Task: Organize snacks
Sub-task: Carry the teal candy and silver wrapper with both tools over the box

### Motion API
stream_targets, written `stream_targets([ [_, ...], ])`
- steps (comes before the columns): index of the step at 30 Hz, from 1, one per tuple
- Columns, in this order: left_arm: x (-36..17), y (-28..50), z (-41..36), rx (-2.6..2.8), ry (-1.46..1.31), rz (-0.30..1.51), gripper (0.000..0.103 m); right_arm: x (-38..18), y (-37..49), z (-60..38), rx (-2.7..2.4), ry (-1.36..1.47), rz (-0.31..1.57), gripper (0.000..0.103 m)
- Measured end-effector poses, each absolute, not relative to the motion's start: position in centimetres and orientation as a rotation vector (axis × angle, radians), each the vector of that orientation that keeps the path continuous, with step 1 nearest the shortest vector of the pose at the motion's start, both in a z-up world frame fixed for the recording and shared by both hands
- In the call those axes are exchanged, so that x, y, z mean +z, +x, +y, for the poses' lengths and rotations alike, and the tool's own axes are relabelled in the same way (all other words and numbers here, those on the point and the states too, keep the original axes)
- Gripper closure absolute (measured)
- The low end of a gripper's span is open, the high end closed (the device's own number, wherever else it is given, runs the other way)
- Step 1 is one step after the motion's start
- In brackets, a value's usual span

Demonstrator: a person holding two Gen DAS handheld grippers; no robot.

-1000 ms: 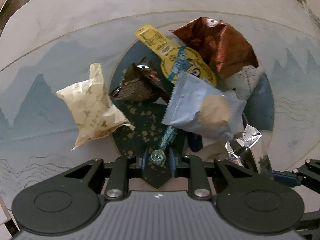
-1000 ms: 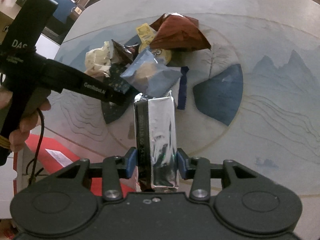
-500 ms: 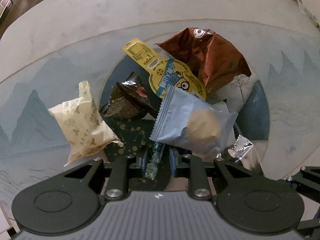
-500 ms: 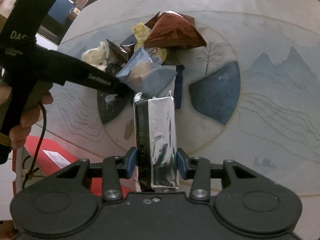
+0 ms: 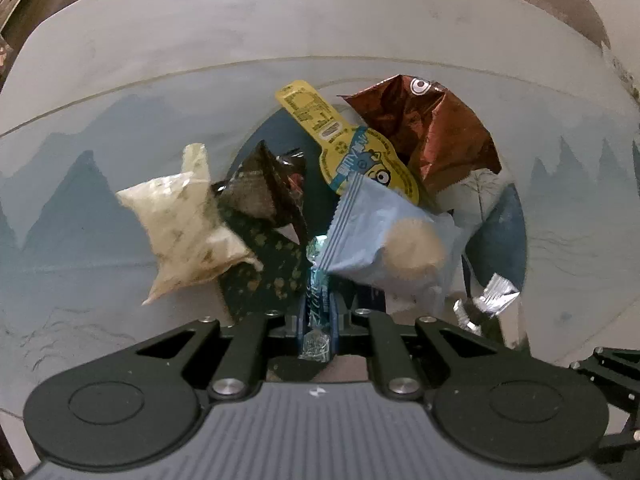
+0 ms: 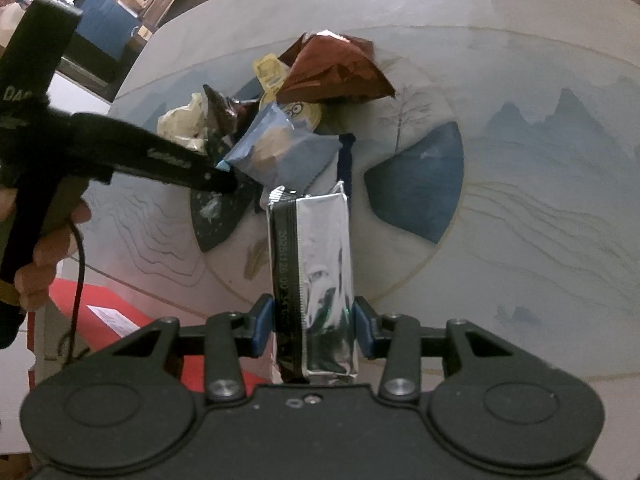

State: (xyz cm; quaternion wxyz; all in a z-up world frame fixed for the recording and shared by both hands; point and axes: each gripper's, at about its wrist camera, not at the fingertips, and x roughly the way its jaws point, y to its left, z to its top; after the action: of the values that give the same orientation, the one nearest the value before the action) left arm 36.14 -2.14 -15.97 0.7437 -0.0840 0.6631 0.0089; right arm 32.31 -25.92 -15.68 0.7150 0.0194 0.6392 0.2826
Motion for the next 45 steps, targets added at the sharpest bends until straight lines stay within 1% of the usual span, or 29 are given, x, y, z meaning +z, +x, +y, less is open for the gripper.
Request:
stream_targets([
  [13,-8.5,30.2,0.6,-0.005,-0.231,1.353,0.092,-9.8,28.4,-27.4,0.607,0.064,1.318,0.063],
  [19,-5.0,26.1,1.7,-0.038,-0.247,1.283,0.092,-6.3,25.1,-27.1,0.618,0.071,1.253,0.063],
  [27,1.9,19.4,3.1,-0.03,-0.205,1.183,0.092,-3.3,20.7,-25.7,0.654,0.067,1.202,0.063],
  [32,5.0,15.7,3.7,-0.024,-0.16,1.157,0.092,-1.6,17.9,-24.2,0.692,0.056,1.179,0.063],
  [37,5.2,12.2,4.2,-0.022,-0.125,1.178,0.092,-1.1,15.3,-21.9,0.751,0.053,1.183,0.063],
  [42,2.4,9.7,3.8,-0.019,-0.089,1.252,0.092,-2.8,13.4,-19.5,0.778,0.024,1.216,0.063],
  [45,0.0,8.7,3.1,-0.031,-0.084,1.293,0.092,-4.7,12.8,-18.4,0.775,0.014,1.257,0.063],
])
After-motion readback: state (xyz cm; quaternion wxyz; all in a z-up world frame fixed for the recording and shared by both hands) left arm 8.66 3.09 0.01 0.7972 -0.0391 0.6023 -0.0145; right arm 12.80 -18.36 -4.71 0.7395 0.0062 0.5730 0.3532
